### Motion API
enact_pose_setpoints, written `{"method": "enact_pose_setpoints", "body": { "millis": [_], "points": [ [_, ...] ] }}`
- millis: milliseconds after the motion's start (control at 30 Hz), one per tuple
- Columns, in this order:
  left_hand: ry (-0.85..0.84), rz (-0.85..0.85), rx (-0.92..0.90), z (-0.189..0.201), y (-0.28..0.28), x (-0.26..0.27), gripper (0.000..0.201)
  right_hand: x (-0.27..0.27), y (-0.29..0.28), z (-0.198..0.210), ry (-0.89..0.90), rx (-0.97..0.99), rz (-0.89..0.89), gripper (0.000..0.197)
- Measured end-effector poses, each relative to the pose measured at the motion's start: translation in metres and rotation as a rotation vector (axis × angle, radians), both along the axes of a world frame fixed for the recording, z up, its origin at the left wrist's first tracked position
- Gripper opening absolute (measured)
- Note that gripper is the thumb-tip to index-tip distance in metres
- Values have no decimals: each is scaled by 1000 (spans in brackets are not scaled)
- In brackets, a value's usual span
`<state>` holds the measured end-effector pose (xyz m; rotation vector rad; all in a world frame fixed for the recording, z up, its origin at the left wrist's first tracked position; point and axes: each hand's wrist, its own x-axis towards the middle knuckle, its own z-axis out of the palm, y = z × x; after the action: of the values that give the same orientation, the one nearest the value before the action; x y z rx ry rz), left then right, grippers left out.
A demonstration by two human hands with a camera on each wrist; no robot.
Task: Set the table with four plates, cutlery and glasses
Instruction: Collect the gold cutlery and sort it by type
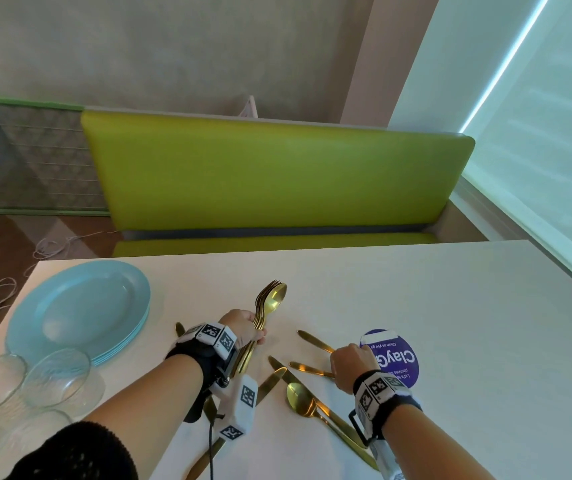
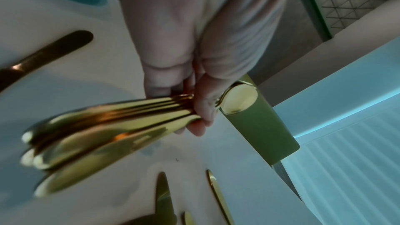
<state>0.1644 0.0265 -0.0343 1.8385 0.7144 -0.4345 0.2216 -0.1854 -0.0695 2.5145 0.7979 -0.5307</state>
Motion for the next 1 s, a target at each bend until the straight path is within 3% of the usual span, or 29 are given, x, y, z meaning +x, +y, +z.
{"method": "enact_pose_setpoints", "body": {
  "millis": [267, 433, 600, 733, 800, 1000],
  "points": [
    [24, -1, 51, 1, -10, 19, 10, 11, 6, 16, 0, 76, 61, 24],
    [69, -103, 82, 2, -17, 30, 28, 21, 26, 52, -117, 117, 342, 23],
    [71, -267, 57, -4, -22, 40, 29, 18, 44, 73, -185, 117, 554, 28],
    [76, -399, 80, 8, -37, 37, 15, 12, 57, 70, -176, 122, 595, 26],
    [58, -440, 133, 5, -40, 36, 18, 9, 60, 68, -156, 128, 604, 24],
    [11, -400, 108, 1, -44, 29, 26, 8, 55, 65, -133, 213, 603, 22]
  ]
}}
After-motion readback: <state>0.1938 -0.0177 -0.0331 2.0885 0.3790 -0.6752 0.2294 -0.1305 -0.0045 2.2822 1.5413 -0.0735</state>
